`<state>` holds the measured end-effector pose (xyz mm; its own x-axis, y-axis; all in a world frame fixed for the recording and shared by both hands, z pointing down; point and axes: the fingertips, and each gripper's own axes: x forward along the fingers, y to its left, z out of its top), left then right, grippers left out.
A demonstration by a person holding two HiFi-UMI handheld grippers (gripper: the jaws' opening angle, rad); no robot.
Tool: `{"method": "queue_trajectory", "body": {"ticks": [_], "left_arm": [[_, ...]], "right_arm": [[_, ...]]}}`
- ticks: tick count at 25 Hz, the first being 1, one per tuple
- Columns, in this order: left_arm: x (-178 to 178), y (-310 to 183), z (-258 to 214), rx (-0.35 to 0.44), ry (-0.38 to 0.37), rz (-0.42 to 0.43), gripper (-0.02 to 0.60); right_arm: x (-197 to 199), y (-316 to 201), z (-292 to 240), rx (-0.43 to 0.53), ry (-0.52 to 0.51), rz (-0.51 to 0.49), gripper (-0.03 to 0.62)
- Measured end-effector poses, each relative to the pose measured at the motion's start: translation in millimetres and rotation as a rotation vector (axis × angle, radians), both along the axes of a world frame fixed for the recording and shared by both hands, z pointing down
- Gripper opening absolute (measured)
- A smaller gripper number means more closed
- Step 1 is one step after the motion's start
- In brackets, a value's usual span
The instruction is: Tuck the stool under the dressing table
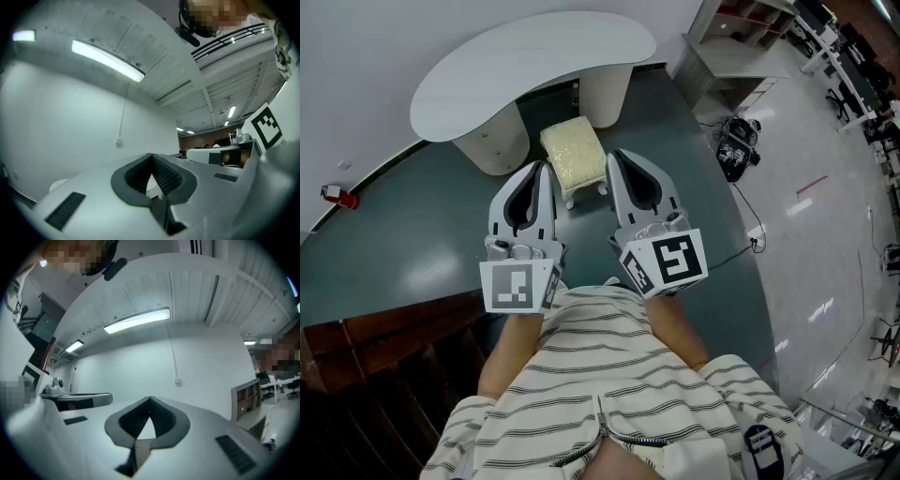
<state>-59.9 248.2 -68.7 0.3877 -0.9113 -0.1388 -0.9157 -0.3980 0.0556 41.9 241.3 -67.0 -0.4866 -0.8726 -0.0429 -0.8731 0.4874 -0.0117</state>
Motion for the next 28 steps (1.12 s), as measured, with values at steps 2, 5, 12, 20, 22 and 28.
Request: {"method": "queue_trajectory", "body": {"ticks": [2, 5, 12, 20, 22, 28], "left_arm": [[5, -1, -1, 0.001, -0.004, -0.001, 0.006], [8, -1, -1, 0.002, -0.006, -0.003, 0.006], [18, 3, 0, -0.007, -0.012, -0.018, 0.006], [42, 2, 13, -0.043, -0.027, -0.061, 0.006], [49, 5, 17, -0.047, -0.034, -0.078, 0.006], [58, 17, 34, -0.088, -0.039, -0.095, 0.006]], "right_arm": [[5, -1, -1, 0.001, -0.002, 0.001, 0.012], [9, -1, -1, 0.003, -0.003, 0.001, 0.012], [21, 1, 1, -0.01, -0.012, -0.008, 0.012], [55, 0, 13, -0.041, -0.046, -0.023, 0.012], [63, 1, 14, -0.038, -0.046, -0.027, 0.012], [73, 10, 25, -0.056, -0.047, -0.039, 0.012]]}}
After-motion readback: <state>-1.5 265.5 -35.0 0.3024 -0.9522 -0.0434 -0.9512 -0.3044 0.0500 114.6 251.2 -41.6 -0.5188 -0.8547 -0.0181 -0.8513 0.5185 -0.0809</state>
